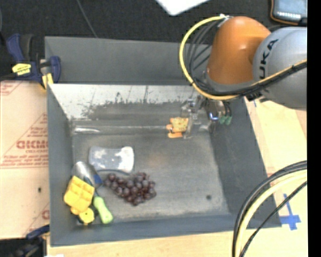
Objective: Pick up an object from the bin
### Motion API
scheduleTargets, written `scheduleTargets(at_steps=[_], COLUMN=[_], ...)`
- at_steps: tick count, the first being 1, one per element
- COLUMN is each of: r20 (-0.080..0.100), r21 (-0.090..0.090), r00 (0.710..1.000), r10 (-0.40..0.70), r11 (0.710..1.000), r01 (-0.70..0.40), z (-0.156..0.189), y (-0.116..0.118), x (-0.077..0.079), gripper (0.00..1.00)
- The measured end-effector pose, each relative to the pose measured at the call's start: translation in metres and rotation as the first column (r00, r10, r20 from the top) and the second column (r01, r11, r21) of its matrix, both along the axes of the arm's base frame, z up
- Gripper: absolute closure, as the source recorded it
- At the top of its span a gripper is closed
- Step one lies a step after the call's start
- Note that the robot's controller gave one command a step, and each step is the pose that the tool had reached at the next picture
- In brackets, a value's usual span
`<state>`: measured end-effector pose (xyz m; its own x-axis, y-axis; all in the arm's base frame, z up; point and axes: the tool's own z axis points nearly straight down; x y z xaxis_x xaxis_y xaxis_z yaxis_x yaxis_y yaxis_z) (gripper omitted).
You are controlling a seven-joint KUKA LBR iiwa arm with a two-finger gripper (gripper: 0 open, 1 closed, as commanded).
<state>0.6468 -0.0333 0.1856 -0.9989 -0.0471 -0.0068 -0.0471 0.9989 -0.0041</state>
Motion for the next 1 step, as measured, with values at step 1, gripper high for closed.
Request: scheduleTargets(at_steps=[1], r20=[0.014], r21=[0.002], r00=[0.997], r10=[-0.079], r11=[0.997], r01=[0.079], z=[0.0422], y=[0.0069], x=[0.0008], gripper=[1.00])
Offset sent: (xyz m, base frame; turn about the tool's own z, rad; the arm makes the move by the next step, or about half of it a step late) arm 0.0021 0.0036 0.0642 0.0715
